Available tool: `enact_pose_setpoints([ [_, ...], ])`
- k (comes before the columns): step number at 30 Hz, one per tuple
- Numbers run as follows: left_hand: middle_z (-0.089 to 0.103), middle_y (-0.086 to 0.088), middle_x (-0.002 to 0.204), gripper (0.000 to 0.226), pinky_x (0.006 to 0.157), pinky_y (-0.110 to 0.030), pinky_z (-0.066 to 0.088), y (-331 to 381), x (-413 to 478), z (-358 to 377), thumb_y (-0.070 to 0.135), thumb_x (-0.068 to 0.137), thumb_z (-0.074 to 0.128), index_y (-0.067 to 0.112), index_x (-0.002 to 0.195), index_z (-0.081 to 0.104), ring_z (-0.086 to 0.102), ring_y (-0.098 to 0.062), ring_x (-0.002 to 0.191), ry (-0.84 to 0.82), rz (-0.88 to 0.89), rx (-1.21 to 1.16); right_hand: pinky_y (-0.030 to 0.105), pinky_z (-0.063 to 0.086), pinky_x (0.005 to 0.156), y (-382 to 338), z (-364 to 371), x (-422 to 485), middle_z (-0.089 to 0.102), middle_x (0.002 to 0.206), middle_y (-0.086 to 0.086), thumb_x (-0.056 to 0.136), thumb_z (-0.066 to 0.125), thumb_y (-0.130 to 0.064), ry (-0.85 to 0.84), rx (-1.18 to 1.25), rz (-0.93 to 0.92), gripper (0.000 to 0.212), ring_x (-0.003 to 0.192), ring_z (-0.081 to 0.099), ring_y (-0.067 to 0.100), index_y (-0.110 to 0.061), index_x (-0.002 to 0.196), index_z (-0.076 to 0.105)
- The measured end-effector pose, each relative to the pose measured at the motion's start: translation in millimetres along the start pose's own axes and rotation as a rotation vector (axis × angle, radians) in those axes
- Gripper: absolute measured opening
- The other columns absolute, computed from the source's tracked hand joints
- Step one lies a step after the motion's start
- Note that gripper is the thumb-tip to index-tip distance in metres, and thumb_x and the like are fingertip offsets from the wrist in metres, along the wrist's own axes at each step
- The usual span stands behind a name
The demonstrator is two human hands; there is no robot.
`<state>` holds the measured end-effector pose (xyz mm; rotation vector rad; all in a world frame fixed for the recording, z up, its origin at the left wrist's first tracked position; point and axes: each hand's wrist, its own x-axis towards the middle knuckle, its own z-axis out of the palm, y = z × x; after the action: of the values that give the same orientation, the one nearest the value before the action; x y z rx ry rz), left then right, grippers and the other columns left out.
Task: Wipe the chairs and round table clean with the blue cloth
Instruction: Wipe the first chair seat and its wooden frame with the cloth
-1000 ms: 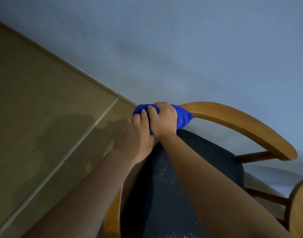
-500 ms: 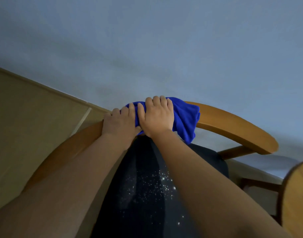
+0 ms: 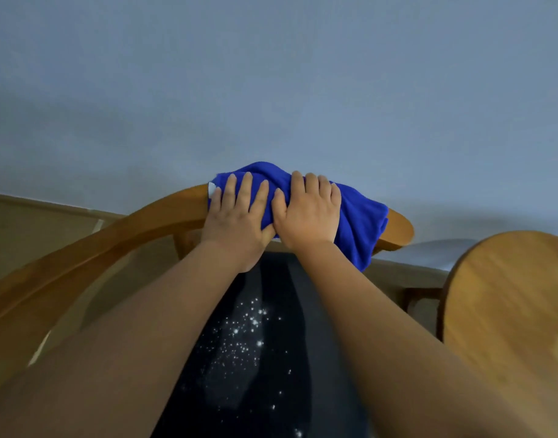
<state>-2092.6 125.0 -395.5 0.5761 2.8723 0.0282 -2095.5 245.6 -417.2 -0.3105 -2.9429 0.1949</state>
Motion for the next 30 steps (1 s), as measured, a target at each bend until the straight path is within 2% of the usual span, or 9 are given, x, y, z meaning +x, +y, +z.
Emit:
enact_pose_setpoints([
  [5, -0.013, -0.011, 0.156, 0.069, 0.115, -0.043, -0.005, 58.9, 15.6, 0.8, 0.052, 0.097, 0.020, 0.017, 0.148, -0.011, -0.012, -0.031, 0.143, 0.006, 0.122, 0.023, 0.047, 0.033, 0.103, 59.3, -12.2, -9.1, 0.060, 0.117, 0.014, 0.085, 0.013, -0.046, -0.007, -0.033, 0.131, 0.069, 0.113, 0.050, 0.033, -0.007, 0.124, 0.053],
  [10, -0.011, -0.011, 0.157, 0.068, 0.115, -0.043, -0.004, 103.1, 17.7, 0.2, 0.052, 0.097, 0.018, 0.017, 0.148, -0.011, -0.010, -0.031, 0.144, 0.039, 0.226, 0.106, 0.047, 0.042, 0.090, 107.6, -20.8, -23.5, 0.065, 0.099, 0.014, 0.086, 0.025, -0.043, 0.077, -0.052, 0.193, 0.057, 0.094, 0.057, 0.034, -0.005, 0.111, 0.061],
  [14, -0.014, -0.009, 0.157, 0.062, 0.115, -0.041, -0.007, 125.5, 17.6, 1.9, 0.047, 0.099, 0.012, 0.019, 0.147, -0.013, -0.014, -0.029, 0.143, 0.021, 0.291, 0.117, 0.043, 0.045, 0.077, 137.1, -22.2, -37.2, 0.064, 0.100, 0.015, 0.088, 0.029, -0.040, 0.146, 0.008, 0.194, 0.054, 0.089, 0.058, 0.035, -0.004, 0.114, 0.059],
  [17, -0.014, -0.008, 0.156, 0.058, 0.115, -0.040, -0.008, 126.4, 17.5, 4.3, 0.043, 0.100, 0.011, 0.018, 0.147, -0.013, -0.015, -0.028, 0.143, 0.035, 0.271, 0.065, 0.046, 0.042, 0.087, 133.8, -20.7, -36.9, 0.063, 0.107, 0.015, 0.089, 0.025, -0.039, 0.134, -0.032, 0.228, 0.056, 0.097, 0.056, 0.035, -0.004, 0.119, 0.057],
  [20, -0.014, -0.009, 0.156, 0.058, 0.115, -0.041, -0.009, 115.8, 16.1, 6.9, 0.041, 0.101, 0.011, 0.016, 0.148, -0.012, -0.015, -0.029, 0.143, 0.068, 0.250, 0.040, 0.052, 0.034, 0.097, 117.9, -19.9, -32.7, 0.059, 0.118, 0.016, 0.089, 0.017, -0.041, 0.105, -0.095, 0.290, 0.063, 0.113, 0.051, 0.037, -0.003, 0.124, 0.053],
  [25, -0.016, -0.011, 0.156, 0.058, 0.115, -0.041, -0.008, 67.5, 10.3, 13.8, 0.040, 0.100, 0.010, 0.014, 0.146, -0.016, -0.015, -0.030, 0.143, 0.102, 0.107, 0.080, 0.056, 0.019, 0.108, 65.4, -12.7, -19.9, 0.045, 0.138, 0.015, 0.089, 0.007, -0.044, 0.012, -0.138, 0.181, 0.069, 0.132, 0.035, 0.034, -0.006, 0.137, 0.039],
  [28, -0.011, -0.012, 0.156, 0.058, 0.115, -0.041, -0.006, 25.3, -1.8, 20.4, 0.038, 0.100, 0.011, 0.014, 0.148, -0.012, -0.010, -0.031, 0.144, 0.137, 0.055, 0.079, 0.054, 0.012, 0.111, 26.7, -6.6, -13.2, 0.034, 0.147, 0.013, 0.096, 0.019, -0.048, -0.062, -0.103, 0.106, 0.062, 0.139, 0.023, 0.032, -0.010, 0.143, 0.030],
  [30, -0.006, -0.012, 0.157, 0.057, 0.115, -0.041, -0.003, -3.2, -13.0, 21.1, 0.037, 0.099, 0.011, 0.014, 0.148, -0.007, -0.005, -0.031, 0.144, 0.160, 0.029, 0.069, 0.053, 0.008, 0.112, -0.4, -3.7, -11.8, 0.027, 0.151, 0.012, 0.095, 0.021, -0.056, -0.109, -0.094, 0.050, 0.067, 0.141, 0.016, 0.031, -0.012, 0.146, 0.023],
])
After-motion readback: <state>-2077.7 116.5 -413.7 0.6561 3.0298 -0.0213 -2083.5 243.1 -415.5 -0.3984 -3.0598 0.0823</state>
